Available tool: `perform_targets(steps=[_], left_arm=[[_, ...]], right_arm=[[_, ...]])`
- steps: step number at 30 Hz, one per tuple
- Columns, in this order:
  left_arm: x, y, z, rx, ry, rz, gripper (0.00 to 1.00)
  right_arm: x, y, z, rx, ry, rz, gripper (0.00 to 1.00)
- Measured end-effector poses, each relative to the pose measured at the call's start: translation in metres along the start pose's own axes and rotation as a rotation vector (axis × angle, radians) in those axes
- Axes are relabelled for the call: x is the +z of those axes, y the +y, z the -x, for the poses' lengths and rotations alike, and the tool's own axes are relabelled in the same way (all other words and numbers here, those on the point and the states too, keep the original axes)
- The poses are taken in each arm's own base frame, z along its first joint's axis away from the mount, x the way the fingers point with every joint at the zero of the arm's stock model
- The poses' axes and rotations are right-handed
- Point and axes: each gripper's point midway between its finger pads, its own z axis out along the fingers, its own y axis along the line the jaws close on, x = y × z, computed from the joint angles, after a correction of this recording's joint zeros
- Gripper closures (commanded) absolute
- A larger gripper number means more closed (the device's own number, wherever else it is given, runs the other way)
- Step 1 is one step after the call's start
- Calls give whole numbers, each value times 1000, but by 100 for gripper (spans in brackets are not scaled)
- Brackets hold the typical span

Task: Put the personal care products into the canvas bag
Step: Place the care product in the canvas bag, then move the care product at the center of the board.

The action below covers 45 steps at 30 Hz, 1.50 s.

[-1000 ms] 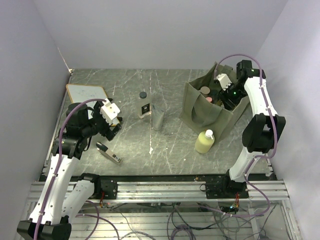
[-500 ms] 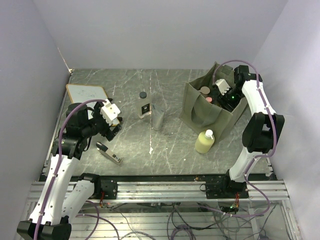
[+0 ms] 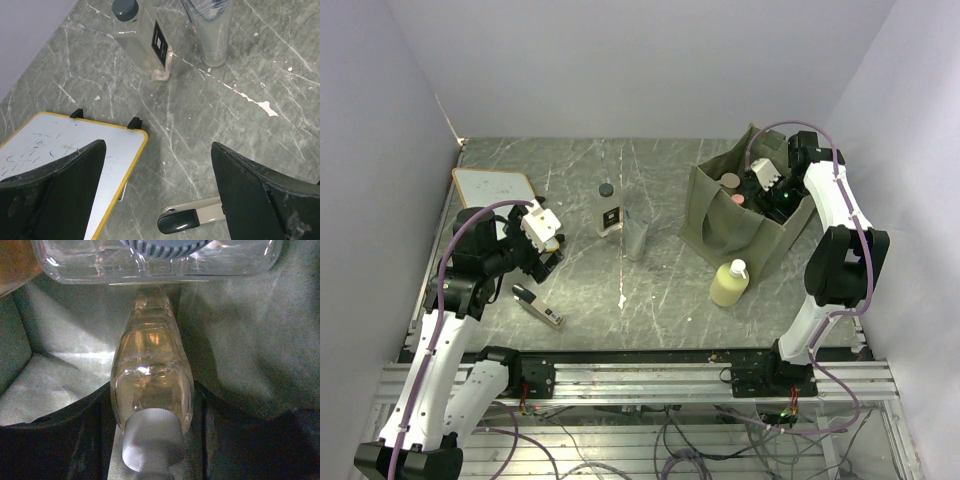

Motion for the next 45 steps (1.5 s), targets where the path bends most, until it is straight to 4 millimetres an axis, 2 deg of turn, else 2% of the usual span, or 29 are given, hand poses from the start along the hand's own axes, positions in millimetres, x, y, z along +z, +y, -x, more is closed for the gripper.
perform_targets(steps=[8,15,23,36,41,45], left_arm=[[0,0,0,2,0,0,3],[0,0,0,9,0,0,3],[0,0,0,10,0,0,2],[0,1,0,8,1,0,1],[3,4,-7,-15,33,16,1],[8,11,-13,-46,73,32,1]], right_arm=[[-5,-7,2,-8,-2,-29,27],[-11,-13,7,-11,-16,-50,21],[-26,-17,14,-16,-43,-68,19],[-78,-24,39,-35,-166,-139,19],[-98,-27,48,-40,-207,-160,20],[-121,-32,59,-40,-262,-200,20]])
